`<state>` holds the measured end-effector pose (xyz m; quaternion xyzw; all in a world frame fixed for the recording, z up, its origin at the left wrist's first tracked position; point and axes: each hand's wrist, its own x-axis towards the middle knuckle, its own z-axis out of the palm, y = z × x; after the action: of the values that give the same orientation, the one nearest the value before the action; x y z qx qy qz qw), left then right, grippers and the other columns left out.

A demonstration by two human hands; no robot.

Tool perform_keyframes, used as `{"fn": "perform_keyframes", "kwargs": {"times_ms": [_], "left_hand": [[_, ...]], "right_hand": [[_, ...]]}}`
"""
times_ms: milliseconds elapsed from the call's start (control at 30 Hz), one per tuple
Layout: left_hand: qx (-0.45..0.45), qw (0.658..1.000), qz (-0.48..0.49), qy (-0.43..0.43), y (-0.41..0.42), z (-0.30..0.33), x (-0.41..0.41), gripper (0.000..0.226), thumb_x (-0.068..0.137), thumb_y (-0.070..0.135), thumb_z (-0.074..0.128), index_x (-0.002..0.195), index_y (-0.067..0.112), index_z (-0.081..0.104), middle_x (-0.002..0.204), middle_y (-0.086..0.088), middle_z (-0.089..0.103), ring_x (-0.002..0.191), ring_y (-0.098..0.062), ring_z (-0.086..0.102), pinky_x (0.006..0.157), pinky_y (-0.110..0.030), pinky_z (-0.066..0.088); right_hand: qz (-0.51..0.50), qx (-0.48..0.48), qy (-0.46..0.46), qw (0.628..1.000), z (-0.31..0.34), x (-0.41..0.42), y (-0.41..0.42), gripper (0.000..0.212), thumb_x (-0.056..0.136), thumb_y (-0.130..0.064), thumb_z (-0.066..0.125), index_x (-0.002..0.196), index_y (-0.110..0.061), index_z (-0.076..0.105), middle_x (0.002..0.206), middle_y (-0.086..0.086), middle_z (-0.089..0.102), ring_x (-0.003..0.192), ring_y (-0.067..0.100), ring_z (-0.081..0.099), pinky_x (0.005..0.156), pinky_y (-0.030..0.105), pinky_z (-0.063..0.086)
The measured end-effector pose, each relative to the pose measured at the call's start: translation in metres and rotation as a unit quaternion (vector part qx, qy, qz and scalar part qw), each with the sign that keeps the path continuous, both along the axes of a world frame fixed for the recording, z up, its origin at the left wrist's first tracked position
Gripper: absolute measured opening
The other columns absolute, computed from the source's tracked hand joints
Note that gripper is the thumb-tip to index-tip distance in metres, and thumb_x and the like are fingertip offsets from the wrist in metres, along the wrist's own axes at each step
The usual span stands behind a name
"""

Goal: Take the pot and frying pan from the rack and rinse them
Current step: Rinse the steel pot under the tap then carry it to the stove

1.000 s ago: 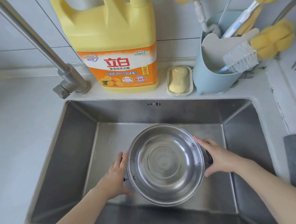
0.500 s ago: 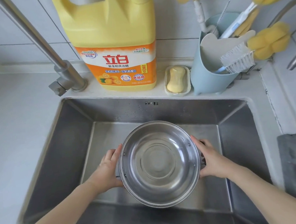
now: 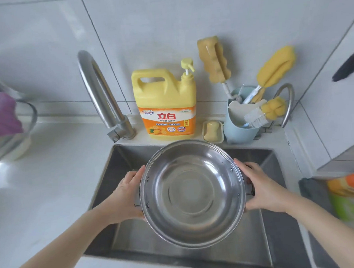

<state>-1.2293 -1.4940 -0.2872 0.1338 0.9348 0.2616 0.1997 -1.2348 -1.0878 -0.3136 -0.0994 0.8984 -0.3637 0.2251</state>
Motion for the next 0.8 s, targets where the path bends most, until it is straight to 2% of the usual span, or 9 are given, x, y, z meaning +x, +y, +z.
{"fn": "perform_keyframes", "kwargs": {"times_ms": [100, 167, 267, 400, 500, 600, 667, 733, 800], "left_hand": [[-0.004, 1.0, -0.007, 0.007, 0.003, 0.027, 0.004, 0.138, 0.052, 0.053, 0.09, 0.144, 0.047, -0.013, 0.131, 0.018, 0.018, 0.13, -0.004, 0.022, 0.114, -0.024, 0.022], [-0.003, 1.0, -0.017, 0.01, 0.007, 0.043, 0.008, 0.139, 0.051, 0.054, 0.091, 0.145, 0.049, -0.011, 0.132, 0.015, 0.022, 0.131, -0.006, 0.025, 0.115, -0.027, 0.025], [0.001, 0.999, -0.031, 0.01, 0.016, 0.067, 0.016, 0.137, 0.048, 0.055, 0.091, 0.145, 0.054, -0.006, 0.132, 0.013, 0.027, 0.129, -0.008, 0.031, 0.114, -0.03, 0.03], [-0.007, 0.999, -0.047, 0.008, 0.032, 0.094, 0.026, 0.137, 0.048, 0.052, 0.092, 0.148, 0.052, -0.002, 0.129, 0.013, 0.03, 0.128, -0.009, 0.035, 0.112, -0.032, 0.034], [-0.016, 0.998, -0.058, 0.006, 0.049, 0.115, 0.035, 0.138, 0.047, 0.053, 0.092, 0.149, 0.051, -0.002, 0.135, 0.014, 0.028, 0.132, -0.009, 0.033, 0.113, -0.033, 0.032], [-0.018, 0.997, -0.078, 0.008, 0.073, 0.137, 0.047, 0.137, 0.049, 0.053, 0.092, 0.15, 0.048, 0.0, 0.133, 0.016, 0.029, 0.128, -0.008, 0.037, 0.112, -0.032, 0.034], [-0.022, 0.994, -0.104, 0.015, 0.093, 0.149, 0.054, 0.135, 0.049, 0.056, 0.091, 0.149, 0.049, 0.001, 0.129, 0.017, 0.031, 0.122, -0.007, 0.042, 0.11, -0.032, 0.037], [-0.025, 0.99, -0.136, 0.022, 0.115, 0.161, 0.059, 0.135, 0.049, 0.06, 0.09, 0.15, 0.048, 0.001, 0.133, 0.018, 0.031, 0.122, -0.006, 0.042, 0.11, -0.031, 0.037], [-0.033, 0.984, -0.171, 0.035, 0.138, 0.169, 0.061, 0.136, 0.048, 0.063, 0.088, 0.151, 0.046, 0.0, 0.134, 0.019, 0.03, 0.123, -0.006, 0.041, 0.11, -0.032, 0.035]], "right_hand": [[-0.009, 0.003, 0.011, 1.0, 0.025, 0.014, 0.004, 0.134, 0.056, -0.031, 0.09, 0.148, -0.053, -0.005, 0.133, -0.021, 0.018, 0.11, 0.0, 0.043, 0.087, 0.002, 0.036], [-0.013, 0.007, 0.018, 1.0, 0.041, 0.025, 0.008, 0.134, 0.055, -0.035, 0.089, 0.15, -0.053, -0.005, 0.133, -0.021, 0.019, 0.113, 0.0, 0.043, 0.088, 0.006, 0.037], [-0.02, 0.0, 0.031, 0.999, 0.063, 0.042, 0.016, 0.131, 0.055, -0.038, 0.088, 0.148, -0.056, -0.002, 0.132, -0.017, 0.025, 0.104, 0.001, 0.046, 0.085, 0.012, 0.042], [-0.03, -0.005, 0.042, 0.999, 0.085, 0.065, 0.032, 0.129, 0.059, -0.033, 0.09, 0.147, -0.055, -0.001, 0.13, -0.014, 0.027, 0.101, 0.001, 0.045, 0.081, 0.005, 0.039], [-0.039, -0.011, 0.049, 0.998, 0.102, 0.085, 0.047, 0.126, 0.058, -0.036, 0.09, 0.141, -0.06, -0.002, 0.13, -0.014, 0.028, 0.105, -0.001, 0.045, 0.086, 0.009, 0.039], [-0.061, -0.004, 0.063, 0.996, 0.115, 0.108, 0.071, 0.131, 0.055, -0.041, 0.091, 0.152, -0.044, 0.002, 0.133, -0.01, 0.03, 0.11, 0.002, 0.045, 0.089, 0.006, 0.035], [-0.077, -0.004, 0.082, 0.994, 0.125, 0.128, 0.089, 0.129, 0.055, -0.038, 0.091, 0.154, -0.039, 0.007, 0.134, -0.01, 0.031, 0.123, 0.007, 0.041, 0.097, 0.009, 0.031], [-0.091, -0.007, 0.1, 0.991, 0.138, 0.154, 0.108, 0.125, 0.053, -0.04, 0.088, 0.153, -0.043, 0.012, 0.131, -0.011, 0.034, 0.13, 0.007, 0.036, 0.105, 0.015, 0.029], [-0.111, -0.018, 0.127, 0.986, 0.155, 0.184, 0.126, 0.116, 0.056, -0.035, 0.089, 0.147, -0.05, 0.019, 0.127, -0.015, 0.04, 0.125, 0.001, 0.04, 0.102, 0.011, 0.032]]}}
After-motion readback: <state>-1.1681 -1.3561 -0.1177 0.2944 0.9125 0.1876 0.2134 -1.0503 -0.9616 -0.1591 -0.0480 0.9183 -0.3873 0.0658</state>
